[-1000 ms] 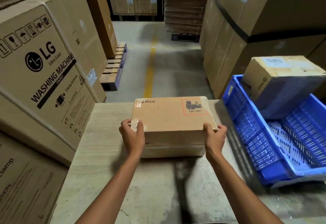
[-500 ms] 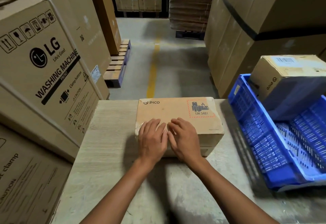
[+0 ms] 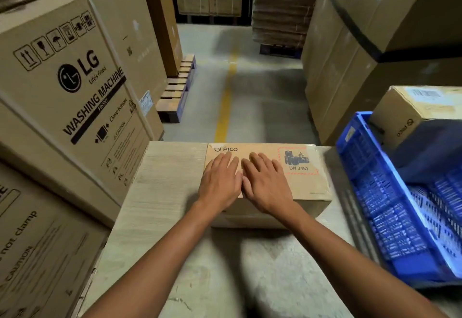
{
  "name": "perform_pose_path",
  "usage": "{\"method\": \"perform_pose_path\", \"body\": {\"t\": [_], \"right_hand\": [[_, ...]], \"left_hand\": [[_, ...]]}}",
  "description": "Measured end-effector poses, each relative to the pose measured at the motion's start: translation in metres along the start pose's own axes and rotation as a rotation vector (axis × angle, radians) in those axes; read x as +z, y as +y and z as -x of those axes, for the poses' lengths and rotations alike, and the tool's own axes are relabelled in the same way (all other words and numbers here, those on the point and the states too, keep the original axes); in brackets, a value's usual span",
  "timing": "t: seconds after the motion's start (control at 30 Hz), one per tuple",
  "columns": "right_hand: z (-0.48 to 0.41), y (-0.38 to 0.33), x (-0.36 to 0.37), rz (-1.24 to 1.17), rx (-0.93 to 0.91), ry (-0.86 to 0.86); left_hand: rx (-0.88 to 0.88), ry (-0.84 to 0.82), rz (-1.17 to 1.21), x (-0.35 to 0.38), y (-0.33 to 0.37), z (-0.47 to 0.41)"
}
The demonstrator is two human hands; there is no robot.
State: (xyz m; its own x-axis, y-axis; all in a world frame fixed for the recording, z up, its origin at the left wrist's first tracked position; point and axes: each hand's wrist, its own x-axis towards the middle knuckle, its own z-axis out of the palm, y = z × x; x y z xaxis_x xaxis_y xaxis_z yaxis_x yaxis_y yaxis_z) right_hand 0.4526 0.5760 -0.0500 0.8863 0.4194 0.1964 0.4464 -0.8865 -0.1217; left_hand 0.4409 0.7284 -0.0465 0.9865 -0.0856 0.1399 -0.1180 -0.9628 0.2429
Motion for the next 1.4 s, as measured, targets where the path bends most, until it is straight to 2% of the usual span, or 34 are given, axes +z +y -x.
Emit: {"method": "perform_pose_path", "body": {"t": [0.17,0.27,0.37,0.47,0.6,0.7,0.77,0.8,0.9,1.0,1.07,1.13,1.27,1.4], "right_hand": [[-0.009,0.008,-0.009,-0.009,-0.026,-0.059],[-0.020,0.025,-0.023,-0.037,-0.061,-0.158],[-0.019,0.040,-0.029,-0.007,0.038,-0.154],[0.001,0.052,-0.021,0.031,0.162,-0.124],[0.005,0.054,-0.012,-0.006,0.156,-0.231],[-0.001,0.056,-0.011,-0.008,0.160,-0.244],[0.001,0.060,-0.014,-0.048,0.143,-0.158],[0.003,0.061,-0.016,-0.080,0.106,-0.062],[0.017,0.060,-0.016,-0.201,-0.027,0.251],[0.037,0.053,-0.004,-0.203,-0.080,0.344],[0.050,0.046,0.008,-0.220,-0.072,0.415],[0.053,0.042,0.013,-0.243,-0.025,0.434],[0.046,0.042,0.008,-0.229,0.036,0.328],[0.058,0.045,-0.002,-0.188,0.209,0.371]], "left_hand": [[0.007,0.010,-0.093,-0.009,0.006,-0.011],[-0.002,0.001,-0.088,-0.012,0.016,-0.022],[0.064,-0.076,0.006,-0.001,0.035,-0.031],[0.048,-0.093,0.015,0.009,0.048,-0.033],[0.033,-0.116,-0.050,0.013,0.051,-0.035],[0.061,-0.208,-0.049,0.005,0.048,-0.041],[0.092,-0.267,-0.039,0.000,0.045,-0.041],[0.101,-0.262,-0.018,-0.002,0.043,-0.039],[0.151,-0.050,0.063,-0.006,0.042,-0.023],[0.216,0.163,0.155,0.005,0.047,0.005],[0.237,0.205,0.155,0.019,0.049,0.022],[0.231,0.167,0.135,0.025,0.049,0.028],[0.194,0.103,0.095,0.017,0.055,0.016],[0.302,0.073,0.171,0.010,0.074,0.011]]}}
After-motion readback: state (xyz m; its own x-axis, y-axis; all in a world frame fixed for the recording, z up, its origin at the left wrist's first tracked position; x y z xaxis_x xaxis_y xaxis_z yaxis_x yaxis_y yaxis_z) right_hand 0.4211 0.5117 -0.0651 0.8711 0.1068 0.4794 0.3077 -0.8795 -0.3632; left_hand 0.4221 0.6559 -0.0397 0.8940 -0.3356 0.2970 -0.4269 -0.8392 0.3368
